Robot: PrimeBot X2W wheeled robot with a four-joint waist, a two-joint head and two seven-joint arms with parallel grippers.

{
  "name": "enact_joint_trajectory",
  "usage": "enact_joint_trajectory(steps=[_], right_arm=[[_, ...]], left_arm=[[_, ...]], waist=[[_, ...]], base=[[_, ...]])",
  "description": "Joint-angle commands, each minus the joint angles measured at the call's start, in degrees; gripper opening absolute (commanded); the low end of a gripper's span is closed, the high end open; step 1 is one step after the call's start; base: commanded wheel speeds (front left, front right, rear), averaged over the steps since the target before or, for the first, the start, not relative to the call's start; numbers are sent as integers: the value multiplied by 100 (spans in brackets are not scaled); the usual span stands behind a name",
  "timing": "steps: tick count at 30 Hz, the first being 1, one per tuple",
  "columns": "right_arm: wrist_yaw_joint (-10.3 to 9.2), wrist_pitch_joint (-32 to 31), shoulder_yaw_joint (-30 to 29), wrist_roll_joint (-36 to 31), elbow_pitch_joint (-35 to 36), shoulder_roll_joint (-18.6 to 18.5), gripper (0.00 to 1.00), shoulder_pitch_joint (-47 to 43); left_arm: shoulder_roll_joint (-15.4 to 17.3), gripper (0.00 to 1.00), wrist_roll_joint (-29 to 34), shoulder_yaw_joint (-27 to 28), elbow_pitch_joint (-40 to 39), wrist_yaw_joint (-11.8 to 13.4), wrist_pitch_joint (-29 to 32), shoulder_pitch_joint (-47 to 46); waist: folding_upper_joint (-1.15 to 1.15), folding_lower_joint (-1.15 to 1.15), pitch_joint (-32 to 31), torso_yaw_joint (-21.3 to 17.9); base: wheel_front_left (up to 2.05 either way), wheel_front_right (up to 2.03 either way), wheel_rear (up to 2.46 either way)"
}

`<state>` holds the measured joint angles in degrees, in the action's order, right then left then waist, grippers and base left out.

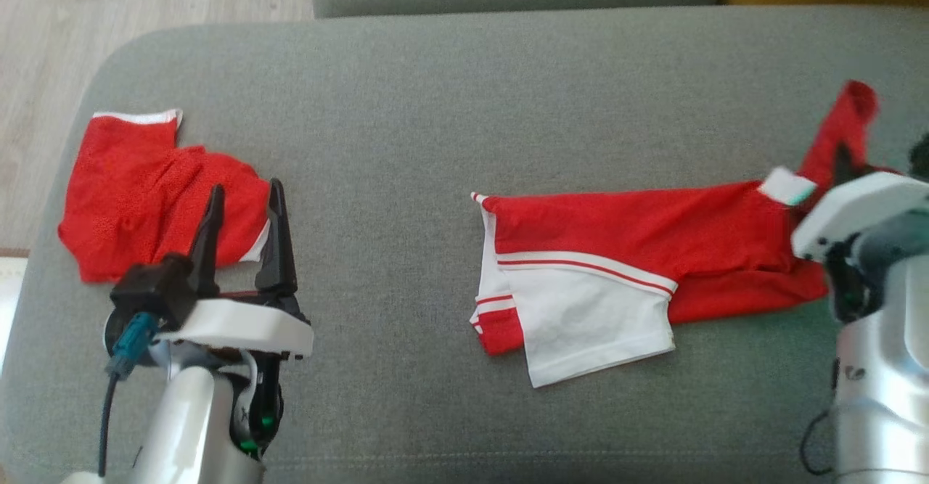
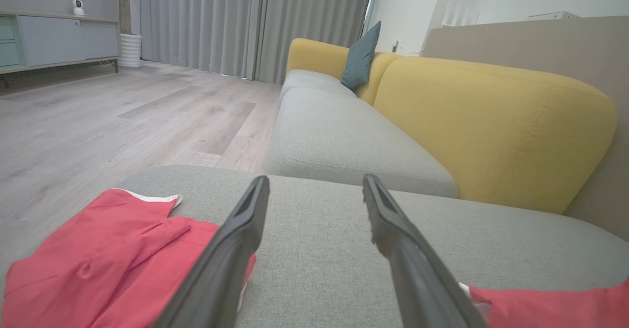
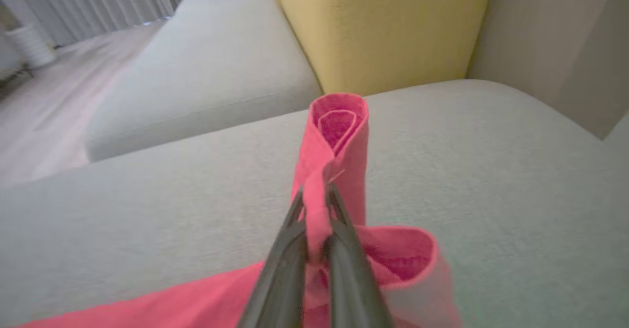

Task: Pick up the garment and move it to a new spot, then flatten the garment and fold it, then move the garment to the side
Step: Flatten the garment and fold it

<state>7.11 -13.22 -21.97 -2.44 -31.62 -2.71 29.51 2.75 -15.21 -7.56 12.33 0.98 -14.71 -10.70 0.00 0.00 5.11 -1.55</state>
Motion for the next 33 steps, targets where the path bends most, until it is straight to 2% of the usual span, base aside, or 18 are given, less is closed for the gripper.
enact_joint_trajectory(steps=[1, 2, 3, 8, 11, 14, 22, 32, 33], right_arm=[[37, -126, 458, 506, 326, -19, 0, 33], [37, -218, 687, 848, 423, -19, 0, -44], [37, -218, 687, 848, 423, -19, 0, -44], [37, -405, 1852, 2395, 979, -18, 0, -551], [37, -261, 2556, 3183, 1182, -18, 0, -854], [37, 46, 3153, 3524, 1200, -18, 0, -1055], [37, 1019, 4344, 4343, 530, -17, 0, -1098], [37, 2085, 5956, 5578, -456, -17, 0, -644], [37, 2179, 6078, 5640, -547, -17, 11, -583]], left_arm=[[33, 100, 30, 203, -185, 9, -29, -146], [31, 100, 29, 203, -192, 13, -29, -129], [31, 100, 29, 203, -192, 13, -29, -129], [24, 100, 31, 233, -219, 17, -29, -80], [22, 100, 43, 236, -224, 8, -29, -67], [19, 100, 57, 204, -221, -4, -29, -79], [16, 100, 61, 136, -158, -15, -29, -96], [14, 100, 58, 112, -77, -3, -29, -73], [14, 100, 53, 103, -75, 1, -29, -70]], waist=[[0, 0, -91, -16], [0, 0, -112, -16], [0, 0, -112, -16], [0, 0, -170, 13], [0, 0, -166, 50], [0, 0, -129, 112], [0, 0, -40, 315], [0, 0, -98, 382], [0, 0, -102, 377]], base=[[0, 0, 0], [0, 0, 0], [0, 0, 0], [0, 0, 0], [0, 0, 0], [0, 0, 0], [0, 0, 0], [0, 0, 0], [0, 0, 0]])
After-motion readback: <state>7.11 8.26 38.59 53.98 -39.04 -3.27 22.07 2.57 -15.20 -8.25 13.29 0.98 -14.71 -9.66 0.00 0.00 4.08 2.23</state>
